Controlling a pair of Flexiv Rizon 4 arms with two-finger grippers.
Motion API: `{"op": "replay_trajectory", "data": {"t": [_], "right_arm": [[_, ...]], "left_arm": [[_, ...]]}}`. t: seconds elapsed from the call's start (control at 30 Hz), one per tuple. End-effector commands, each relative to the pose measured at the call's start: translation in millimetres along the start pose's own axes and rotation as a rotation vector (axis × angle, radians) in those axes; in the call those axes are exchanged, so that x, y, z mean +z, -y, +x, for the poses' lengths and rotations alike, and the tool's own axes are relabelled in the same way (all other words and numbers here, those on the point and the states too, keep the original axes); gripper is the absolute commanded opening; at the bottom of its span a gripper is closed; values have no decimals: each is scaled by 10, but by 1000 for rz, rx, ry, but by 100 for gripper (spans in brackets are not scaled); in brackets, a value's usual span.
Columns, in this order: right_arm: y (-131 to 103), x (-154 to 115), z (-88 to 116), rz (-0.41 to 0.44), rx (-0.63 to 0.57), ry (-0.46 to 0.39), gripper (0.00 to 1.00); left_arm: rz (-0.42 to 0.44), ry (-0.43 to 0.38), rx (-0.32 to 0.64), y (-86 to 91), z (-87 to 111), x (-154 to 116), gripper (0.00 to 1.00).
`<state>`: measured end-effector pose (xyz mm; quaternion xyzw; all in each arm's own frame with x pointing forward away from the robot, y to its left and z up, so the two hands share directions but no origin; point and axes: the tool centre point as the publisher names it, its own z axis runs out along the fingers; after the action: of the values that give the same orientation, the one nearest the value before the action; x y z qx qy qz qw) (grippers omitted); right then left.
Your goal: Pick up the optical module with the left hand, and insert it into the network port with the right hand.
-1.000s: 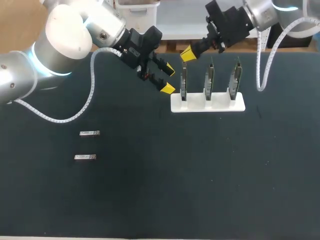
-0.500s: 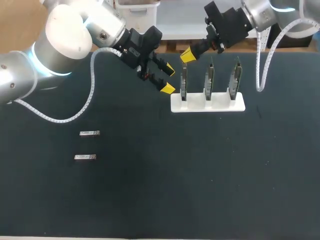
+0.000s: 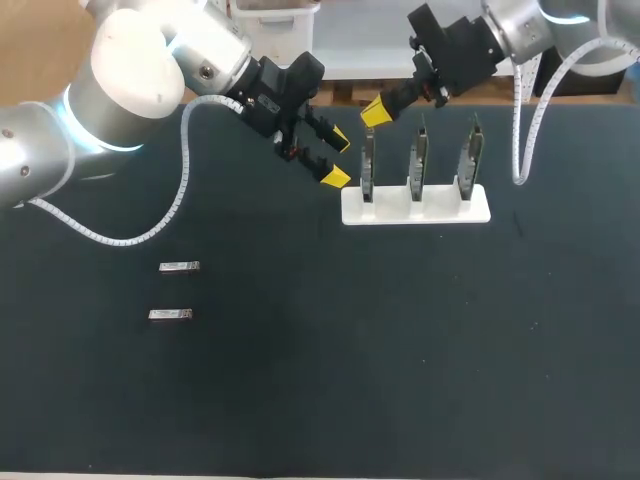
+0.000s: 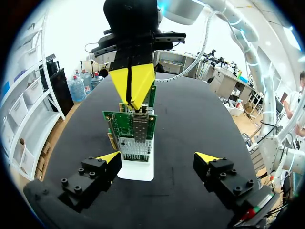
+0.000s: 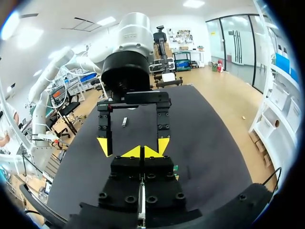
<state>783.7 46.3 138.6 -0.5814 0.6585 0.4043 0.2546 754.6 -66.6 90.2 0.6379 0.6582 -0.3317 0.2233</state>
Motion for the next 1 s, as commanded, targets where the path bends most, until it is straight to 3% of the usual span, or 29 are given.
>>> {"op": "replay_trajectory", "data": {"t": [0.03, 0.27, 0.6, 0.8, 1.0], "right_arm": [[61, 101, 126, -6, 1, -13, 0], [53, 74, 97, -4, -2, -8, 0], [-30, -61, -99, 3, -39, 50, 0], [-123, -264, -281, 11, -83, 105, 0], [-181, -535, -262, 32, -129, 72, 0]], "left_arm": [[-3, -2, -1, 10, -1, 0, 100], [-3, -2, -1, 10, -1, 0, 100], [-3, -2, -1, 10, -1, 0, 100], [-3, -2, -1, 10, -1, 0, 100], [-3, -2, -1, 10, -1, 0, 100]]}}
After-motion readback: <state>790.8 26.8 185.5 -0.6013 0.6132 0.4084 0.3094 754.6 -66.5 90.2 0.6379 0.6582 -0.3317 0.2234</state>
